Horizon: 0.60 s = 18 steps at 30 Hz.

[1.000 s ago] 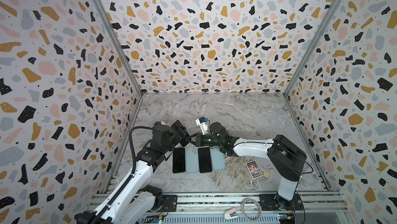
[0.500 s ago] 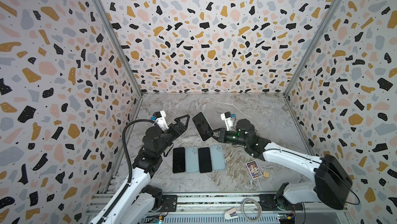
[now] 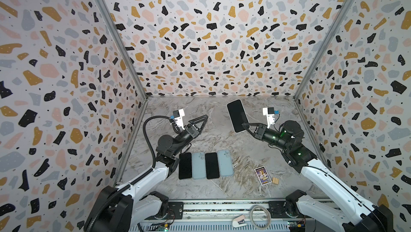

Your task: Take the phone out of the phone case

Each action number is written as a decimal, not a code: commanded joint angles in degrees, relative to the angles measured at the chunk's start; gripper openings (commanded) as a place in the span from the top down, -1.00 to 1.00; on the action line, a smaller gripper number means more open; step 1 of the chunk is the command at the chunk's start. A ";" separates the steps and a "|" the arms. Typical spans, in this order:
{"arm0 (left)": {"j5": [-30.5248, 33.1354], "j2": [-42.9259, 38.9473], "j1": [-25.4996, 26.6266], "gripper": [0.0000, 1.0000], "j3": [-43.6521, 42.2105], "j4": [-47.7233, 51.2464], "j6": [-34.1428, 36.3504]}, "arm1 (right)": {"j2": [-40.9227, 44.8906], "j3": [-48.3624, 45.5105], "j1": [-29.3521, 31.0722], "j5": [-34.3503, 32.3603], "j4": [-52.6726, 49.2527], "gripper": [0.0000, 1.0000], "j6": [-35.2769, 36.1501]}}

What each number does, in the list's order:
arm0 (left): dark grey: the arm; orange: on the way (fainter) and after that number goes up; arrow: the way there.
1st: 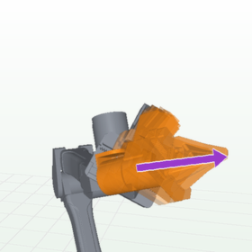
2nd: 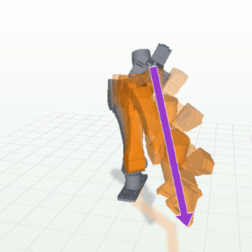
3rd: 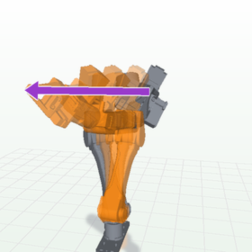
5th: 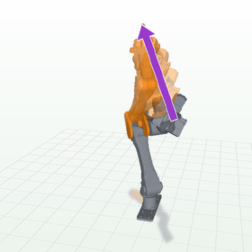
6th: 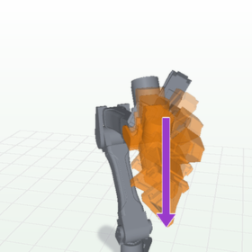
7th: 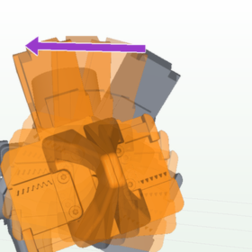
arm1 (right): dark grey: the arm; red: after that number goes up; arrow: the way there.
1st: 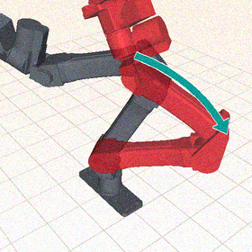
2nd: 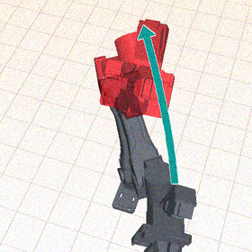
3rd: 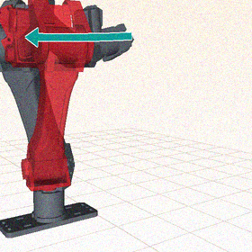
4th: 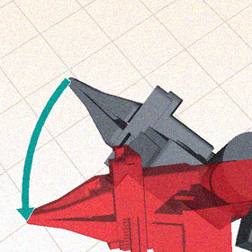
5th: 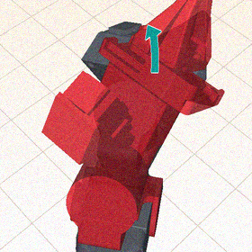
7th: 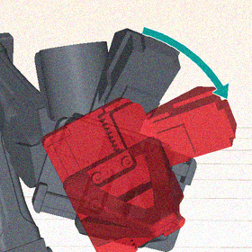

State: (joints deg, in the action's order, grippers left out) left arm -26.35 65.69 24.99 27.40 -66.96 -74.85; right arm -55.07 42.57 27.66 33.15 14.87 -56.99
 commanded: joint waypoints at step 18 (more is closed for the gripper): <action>-7.39 14.50 6.00 -0.89 8.37 -16.08 -4.19 | 1.98 -4.02 1.03 10.18 16.90 1.00 -7.62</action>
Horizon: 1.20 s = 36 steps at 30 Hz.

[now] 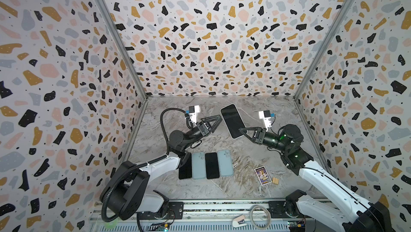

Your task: Take the phone out of the phone case

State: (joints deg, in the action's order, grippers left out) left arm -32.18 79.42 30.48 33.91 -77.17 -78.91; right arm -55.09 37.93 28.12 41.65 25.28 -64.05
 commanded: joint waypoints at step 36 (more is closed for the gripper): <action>-5.70 5.73 3.18 0.24 4.14 -6.86 -1.36 | 2.18 -0.40 1.55 2.05 1.89 1.00 4.15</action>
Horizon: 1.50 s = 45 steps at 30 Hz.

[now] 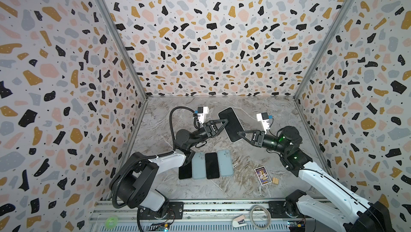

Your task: Take the phone out of the phone case

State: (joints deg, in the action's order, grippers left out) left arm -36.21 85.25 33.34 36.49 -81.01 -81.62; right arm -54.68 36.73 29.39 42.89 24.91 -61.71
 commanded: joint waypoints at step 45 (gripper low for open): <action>9.48 -12.34 0.32 1.00 -0.28 6.56 5.80 | 13.53 -5.66 1.90 -5.88 2.60 -0.60 5.49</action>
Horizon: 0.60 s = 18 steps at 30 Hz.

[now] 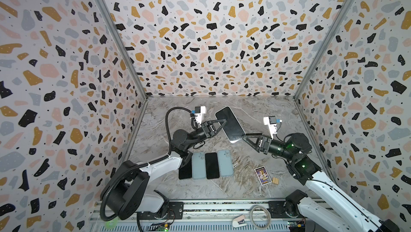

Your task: Take the phone out of the phone case

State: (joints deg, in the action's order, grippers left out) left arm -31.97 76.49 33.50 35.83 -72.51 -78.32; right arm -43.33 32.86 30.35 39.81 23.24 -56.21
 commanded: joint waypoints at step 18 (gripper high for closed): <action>28.61 -12.94 9.89 1.00 -5.81 -1.06 1.28 | -1.91 -6.25 21.56 -19.59 26.63 -0.43 12.66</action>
State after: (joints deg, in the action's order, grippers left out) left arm -7.18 64.88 42.63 30.09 -67.18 -77.14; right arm -43.94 26.00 51.55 22.59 45.15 -45.06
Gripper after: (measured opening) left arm 0.123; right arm 0.728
